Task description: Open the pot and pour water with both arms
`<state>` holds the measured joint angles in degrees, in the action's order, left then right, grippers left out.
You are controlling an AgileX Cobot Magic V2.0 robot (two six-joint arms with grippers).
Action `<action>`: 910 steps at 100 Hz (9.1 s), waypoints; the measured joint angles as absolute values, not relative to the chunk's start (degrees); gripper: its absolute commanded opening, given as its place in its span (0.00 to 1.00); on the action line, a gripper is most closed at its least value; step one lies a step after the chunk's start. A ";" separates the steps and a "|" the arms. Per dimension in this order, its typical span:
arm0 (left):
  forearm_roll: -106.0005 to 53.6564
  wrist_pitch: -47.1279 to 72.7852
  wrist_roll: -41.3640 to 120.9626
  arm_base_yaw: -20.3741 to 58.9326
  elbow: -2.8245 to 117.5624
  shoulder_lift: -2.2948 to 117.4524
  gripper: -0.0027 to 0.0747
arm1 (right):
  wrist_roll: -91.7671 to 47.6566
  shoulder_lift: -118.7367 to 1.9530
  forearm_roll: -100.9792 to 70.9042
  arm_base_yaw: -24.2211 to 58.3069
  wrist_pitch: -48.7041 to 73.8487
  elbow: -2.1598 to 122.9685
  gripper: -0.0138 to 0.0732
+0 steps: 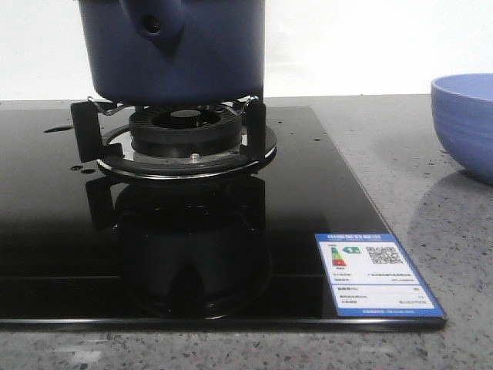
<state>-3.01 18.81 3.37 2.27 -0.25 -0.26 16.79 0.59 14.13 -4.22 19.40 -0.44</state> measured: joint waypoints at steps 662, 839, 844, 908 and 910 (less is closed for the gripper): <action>-101.36 47.52 109.44 14.89 64.62 89.97 0.29 | -41.24 -37.69 -49.15 6.05 49.50 48.55 0.78; -91.52 23.37 92.60 3.86 39.36 45.99 0.41 | 1.31 -53.13 -10.65 -6.64 59.74 59.52 0.72; -91.57 22.34 92.60 4.64 39.36 45.99 0.41 | 1.67 -54.79 -10.54 -7.85 59.88 59.52 0.72; -92.29 19.44 92.71 8.37 39.36 45.99 0.40 | 2.44 -74.02 -12.29 -10.83 57.35 59.52 0.56; -92.29 19.44 92.71 8.37 39.36 45.99 0.40 | 2.44 -74.15 -12.44 -10.83 57.09 59.52 0.54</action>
